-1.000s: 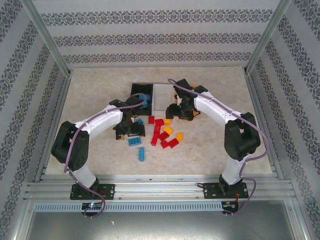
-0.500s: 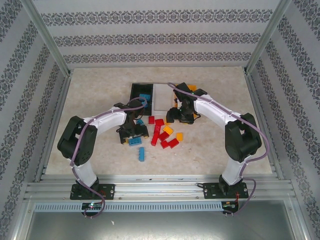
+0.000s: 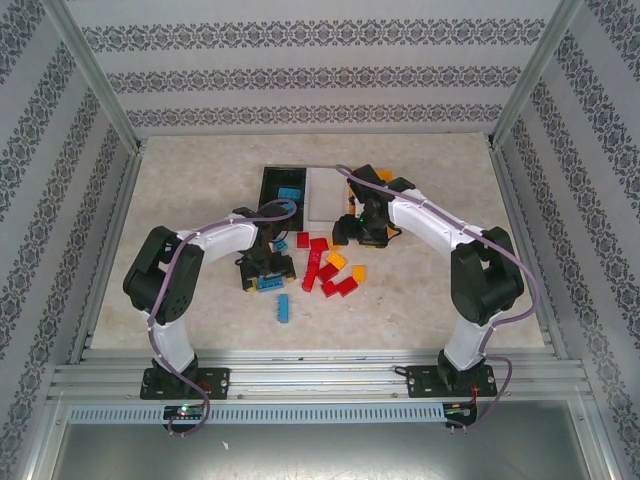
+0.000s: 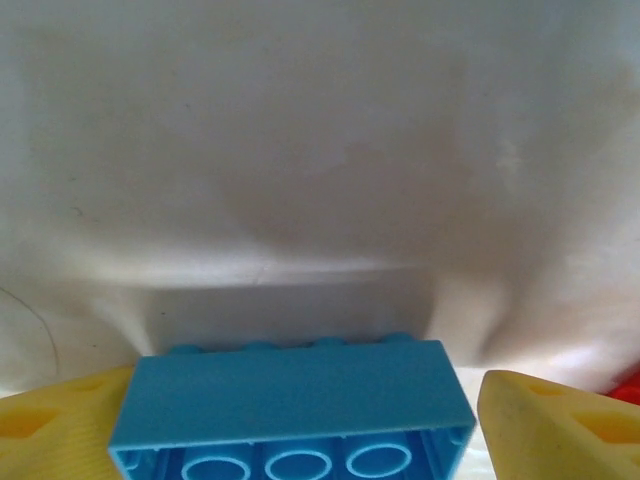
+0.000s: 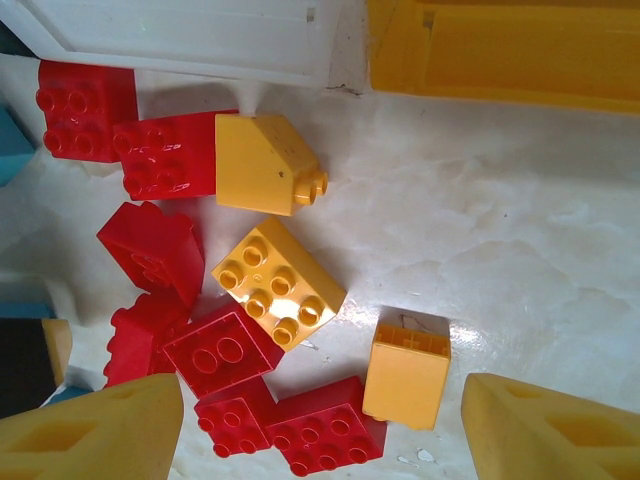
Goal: Sort the legos into containers by color
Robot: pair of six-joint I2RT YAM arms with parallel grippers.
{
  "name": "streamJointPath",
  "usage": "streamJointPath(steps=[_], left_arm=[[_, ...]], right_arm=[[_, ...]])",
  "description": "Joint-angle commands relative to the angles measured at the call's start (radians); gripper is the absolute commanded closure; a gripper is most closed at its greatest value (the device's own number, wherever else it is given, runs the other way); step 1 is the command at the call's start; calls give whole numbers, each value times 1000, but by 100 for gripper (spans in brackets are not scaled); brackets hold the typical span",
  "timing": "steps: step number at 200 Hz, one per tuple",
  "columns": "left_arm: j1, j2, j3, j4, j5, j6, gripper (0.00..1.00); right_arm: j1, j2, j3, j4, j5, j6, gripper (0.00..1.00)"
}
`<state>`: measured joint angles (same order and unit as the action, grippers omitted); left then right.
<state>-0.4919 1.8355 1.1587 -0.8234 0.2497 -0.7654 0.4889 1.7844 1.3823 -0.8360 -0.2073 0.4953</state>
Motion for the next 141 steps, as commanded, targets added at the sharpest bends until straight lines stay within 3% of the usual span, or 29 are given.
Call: streamJointPath(steps=[1, 35, 53, 141], left_arm=[[-10, 13, 8, -37, -24, 52, 18], [-11, 3, 8, -46, -41, 75, 25], [-10, -1, 14, -46, -42, 84, 33], [41, -130, 101, -27, -45, 176, 34]], right_arm=[[3, -18, -21, -2, -3, 5, 26], [4, -29, -41, 15, -7, 26, 26], [8, -31, -40, 21, -7, 36, 26], [12, 10, 54, 7, -12, 41, 26]])
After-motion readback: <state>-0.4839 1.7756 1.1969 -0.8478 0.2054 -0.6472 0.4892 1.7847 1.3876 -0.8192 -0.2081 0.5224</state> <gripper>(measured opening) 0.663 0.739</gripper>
